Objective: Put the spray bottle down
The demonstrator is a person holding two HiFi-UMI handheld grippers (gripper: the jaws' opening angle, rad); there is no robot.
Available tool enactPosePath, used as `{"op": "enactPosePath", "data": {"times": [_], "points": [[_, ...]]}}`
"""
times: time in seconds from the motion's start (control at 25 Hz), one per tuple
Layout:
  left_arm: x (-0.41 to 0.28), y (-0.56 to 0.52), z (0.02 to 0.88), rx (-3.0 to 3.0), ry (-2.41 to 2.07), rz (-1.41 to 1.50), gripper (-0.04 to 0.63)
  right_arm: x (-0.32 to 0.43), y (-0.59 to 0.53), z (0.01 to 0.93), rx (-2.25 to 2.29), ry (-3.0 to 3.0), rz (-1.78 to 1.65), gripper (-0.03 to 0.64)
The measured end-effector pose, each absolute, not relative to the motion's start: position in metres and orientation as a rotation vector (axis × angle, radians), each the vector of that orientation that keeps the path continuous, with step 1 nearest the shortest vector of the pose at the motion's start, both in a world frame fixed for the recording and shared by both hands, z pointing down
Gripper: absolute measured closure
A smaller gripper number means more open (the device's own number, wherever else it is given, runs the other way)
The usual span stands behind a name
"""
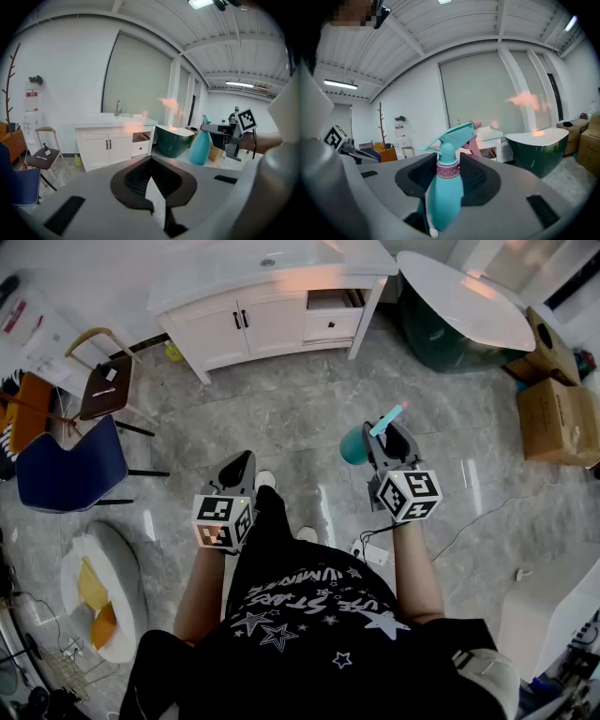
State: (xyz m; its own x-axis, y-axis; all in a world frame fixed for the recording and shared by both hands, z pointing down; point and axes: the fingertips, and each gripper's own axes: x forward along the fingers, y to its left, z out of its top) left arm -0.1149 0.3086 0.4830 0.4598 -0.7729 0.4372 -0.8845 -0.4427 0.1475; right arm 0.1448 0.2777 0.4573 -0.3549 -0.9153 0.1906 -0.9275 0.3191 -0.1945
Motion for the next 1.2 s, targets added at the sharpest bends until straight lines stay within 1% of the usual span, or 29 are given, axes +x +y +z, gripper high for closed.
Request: {"op": "enactPosePath", "data": {"times": [0.28, 0.48, 1.0, 1.2], "points": [[-0.132, 0.291, 0.485, 2.371, -1.422, 0.421, 0.580, 0.130, 0.262, 0.460, 1.750, -2.508, 0.409, 0.456], [-0.155, 0.257, 0.489, 2.360, -1.422, 0.410, 0.580, 0.114, 0.225, 0.459, 1.753, -2.495, 0.390, 0.456], [-0.230, 0.081, 0.481, 2.385, -1.383, 0.386, 0.580, 0.068, 0.054, 0.425, 1.894, -2.446, 0.336, 0.454], [-0.240, 0.033, 0.483, 2.429, -1.306, 0.399, 0.580, 0.052, 0.009, 0.426, 1.980, -2.391, 0.360, 0.454]]}}
